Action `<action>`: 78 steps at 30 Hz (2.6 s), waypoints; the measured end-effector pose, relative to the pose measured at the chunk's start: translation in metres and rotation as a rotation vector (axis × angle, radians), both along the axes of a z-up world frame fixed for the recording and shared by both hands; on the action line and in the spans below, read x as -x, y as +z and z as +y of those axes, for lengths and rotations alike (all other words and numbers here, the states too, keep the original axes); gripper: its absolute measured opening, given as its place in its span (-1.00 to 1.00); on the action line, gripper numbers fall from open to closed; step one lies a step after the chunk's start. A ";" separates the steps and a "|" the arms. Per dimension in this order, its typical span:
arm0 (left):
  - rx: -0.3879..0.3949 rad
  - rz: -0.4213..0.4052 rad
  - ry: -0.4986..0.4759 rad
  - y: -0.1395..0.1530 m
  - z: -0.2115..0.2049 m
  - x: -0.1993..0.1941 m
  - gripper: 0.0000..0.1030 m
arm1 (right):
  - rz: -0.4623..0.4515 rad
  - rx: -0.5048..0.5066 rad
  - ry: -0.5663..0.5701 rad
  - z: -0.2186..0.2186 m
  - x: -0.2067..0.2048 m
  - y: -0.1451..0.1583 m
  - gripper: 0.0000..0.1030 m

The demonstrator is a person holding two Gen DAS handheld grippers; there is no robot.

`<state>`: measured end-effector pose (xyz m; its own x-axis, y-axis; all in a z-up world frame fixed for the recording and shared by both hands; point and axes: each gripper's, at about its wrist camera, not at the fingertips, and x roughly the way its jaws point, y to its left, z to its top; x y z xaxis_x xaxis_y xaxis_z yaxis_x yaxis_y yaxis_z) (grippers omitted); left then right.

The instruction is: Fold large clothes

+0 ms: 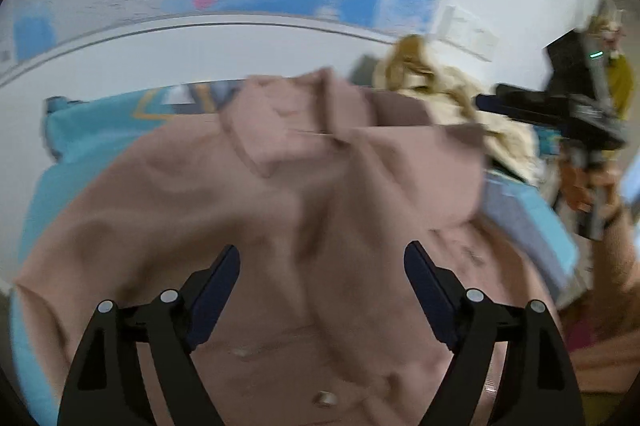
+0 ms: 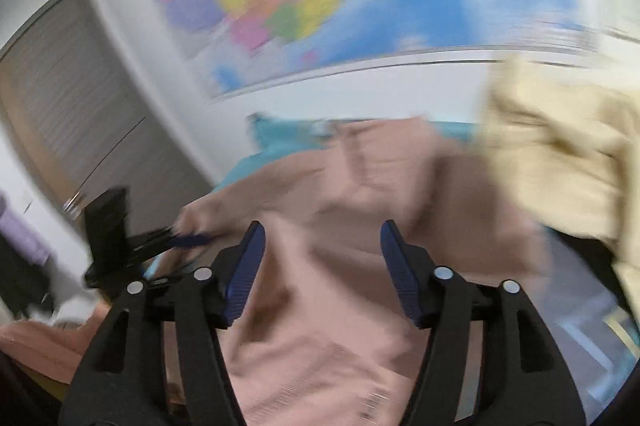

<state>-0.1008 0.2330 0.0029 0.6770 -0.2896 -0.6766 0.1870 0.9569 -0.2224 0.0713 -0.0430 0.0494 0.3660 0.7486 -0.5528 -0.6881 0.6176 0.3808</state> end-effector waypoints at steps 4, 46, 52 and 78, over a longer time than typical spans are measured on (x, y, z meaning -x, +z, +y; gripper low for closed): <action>-0.024 -0.055 -0.099 0.001 -0.031 0.019 0.88 | 0.051 0.013 -0.172 -0.064 -0.017 -0.033 0.27; -0.237 0.036 -0.126 -0.032 -0.008 -0.057 0.64 | 0.292 0.021 -0.316 -0.084 -0.081 -0.117 -0.73; -0.485 0.059 -0.230 -0.066 -0.063 -0.057 0.71 | 0.227 0.002 -0.281 -0.075 -0.066 -0.099 -0.20; -0.189 0.212 0.260 -0.023 0.081 -0.110 0.23 | 0.018 0.412 -0.236 0.009 -0.059 -0.130 -0.30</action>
